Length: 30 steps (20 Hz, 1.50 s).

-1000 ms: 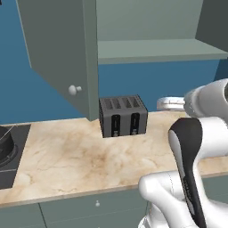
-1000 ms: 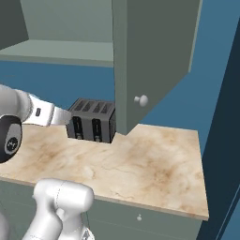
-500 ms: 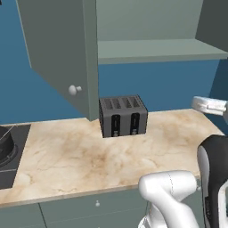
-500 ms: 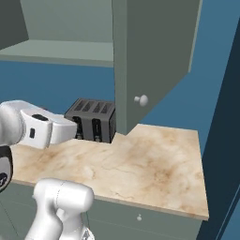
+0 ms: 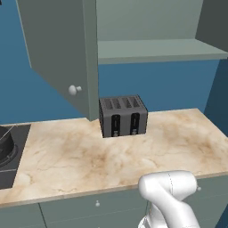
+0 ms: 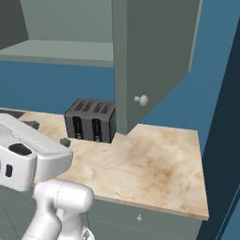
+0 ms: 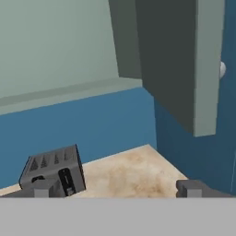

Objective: Open the cabinet and move the ladle to the pot. Then close the cabinet.

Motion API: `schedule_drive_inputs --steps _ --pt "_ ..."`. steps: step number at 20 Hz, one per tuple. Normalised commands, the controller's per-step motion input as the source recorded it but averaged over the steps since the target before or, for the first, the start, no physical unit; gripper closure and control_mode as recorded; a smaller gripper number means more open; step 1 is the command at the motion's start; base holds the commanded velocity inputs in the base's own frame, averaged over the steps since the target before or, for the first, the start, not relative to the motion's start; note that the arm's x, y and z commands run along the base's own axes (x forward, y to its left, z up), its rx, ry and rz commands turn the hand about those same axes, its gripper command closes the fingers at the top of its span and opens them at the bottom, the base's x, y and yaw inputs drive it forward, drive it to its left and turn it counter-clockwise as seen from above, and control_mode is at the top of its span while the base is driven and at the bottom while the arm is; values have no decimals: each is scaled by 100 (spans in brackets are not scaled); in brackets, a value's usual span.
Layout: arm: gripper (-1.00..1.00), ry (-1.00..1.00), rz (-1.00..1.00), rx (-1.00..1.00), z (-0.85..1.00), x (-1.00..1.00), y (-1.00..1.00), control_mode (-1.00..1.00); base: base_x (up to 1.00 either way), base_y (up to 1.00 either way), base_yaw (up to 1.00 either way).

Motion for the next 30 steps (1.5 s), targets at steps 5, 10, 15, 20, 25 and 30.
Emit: schedule_drive_inputs --steps 5,10,15,20,25,30 --pt "-100 -6 -1 5 2 -59 -22 -100 0 0 0" --pt "-100 -12 0 9 0 16 -36 -100 0 0 0" --pt "-100 -23 0 9 0 19 -26 -100 0 0 0" --pt "-100 -26 0 12 0 24 -27 -100 0 0 0" --pt "-100 -14 0 22 4 12 -40 -100 0 0 0" --pt "-100 -7 0 28 11 -1 -47 -100 0 0 0"
